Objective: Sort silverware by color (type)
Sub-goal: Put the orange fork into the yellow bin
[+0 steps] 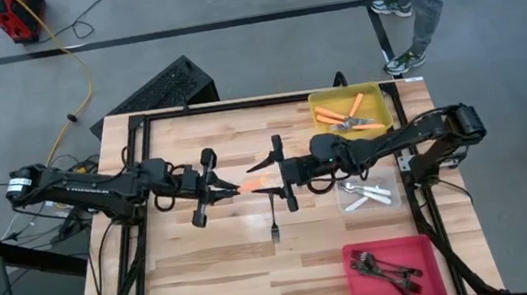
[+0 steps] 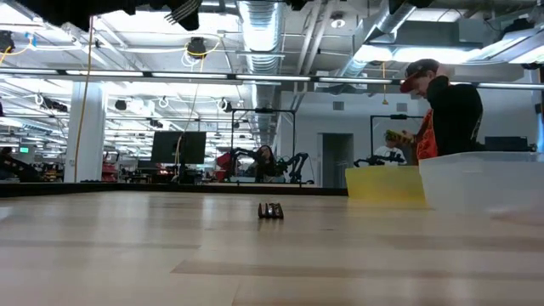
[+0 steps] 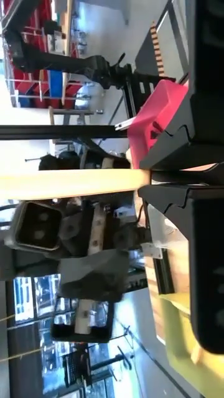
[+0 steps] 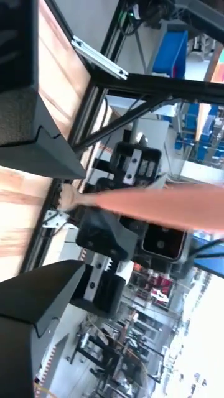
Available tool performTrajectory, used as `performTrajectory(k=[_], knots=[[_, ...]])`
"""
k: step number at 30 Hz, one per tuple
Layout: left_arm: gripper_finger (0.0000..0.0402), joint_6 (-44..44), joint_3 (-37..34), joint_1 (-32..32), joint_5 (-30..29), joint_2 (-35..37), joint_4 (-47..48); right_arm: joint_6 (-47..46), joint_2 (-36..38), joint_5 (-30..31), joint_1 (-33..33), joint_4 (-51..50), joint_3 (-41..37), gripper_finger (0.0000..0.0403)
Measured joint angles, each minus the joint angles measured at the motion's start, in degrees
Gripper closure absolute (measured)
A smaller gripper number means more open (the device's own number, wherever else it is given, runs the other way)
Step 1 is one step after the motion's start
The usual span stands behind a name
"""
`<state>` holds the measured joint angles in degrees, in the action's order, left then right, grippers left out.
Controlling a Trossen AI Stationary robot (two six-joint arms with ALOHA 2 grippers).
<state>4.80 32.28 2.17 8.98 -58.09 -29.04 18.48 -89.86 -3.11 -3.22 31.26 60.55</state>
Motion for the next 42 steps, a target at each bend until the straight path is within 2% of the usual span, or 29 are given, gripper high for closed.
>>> performTrajectory(k=[6, 12, 22, 30, 34, 42], knots=[[0.0392, -1.3, -5.4, -1.8, 0.9, 0.4, -15.0, 1.1, 1.1, -0.6, 0.0, 0.4, 0.0, 0.0152], [0.0392, -3.7, -6.3, -2.2, 2.6, -1.2, -14.9, 1.1, 0.4, -3.0, 0.0, 5.6, 0.0, 0.0152], [0.0392, -4.1, -6.0, -2.2, 2.4, -5.6, -18.0, 1.0, 0.4, -3.1, -0.5, 7.1, 0.0, 0.0152], [0.0392, -4.2, -5.9, -2.2, 1.6, -6.5, -19.1, 0.9, 0.4, -3.1, -0.5, 7.3, 0.0, 0.0155], [0.0392, -4.5, -5.9, -2.2, 1.6, -6.5, -19.0, -0.5, 0.4, -3.1, -0.5, 7.8, 0.0, 0.0175], [0.0392, -4.9, -5.9, -2.2, 1.6, -6.5, -18.8, -0.6, 0.4, -3.1, -0.5, 8.3, 0.0, 0.0252]])
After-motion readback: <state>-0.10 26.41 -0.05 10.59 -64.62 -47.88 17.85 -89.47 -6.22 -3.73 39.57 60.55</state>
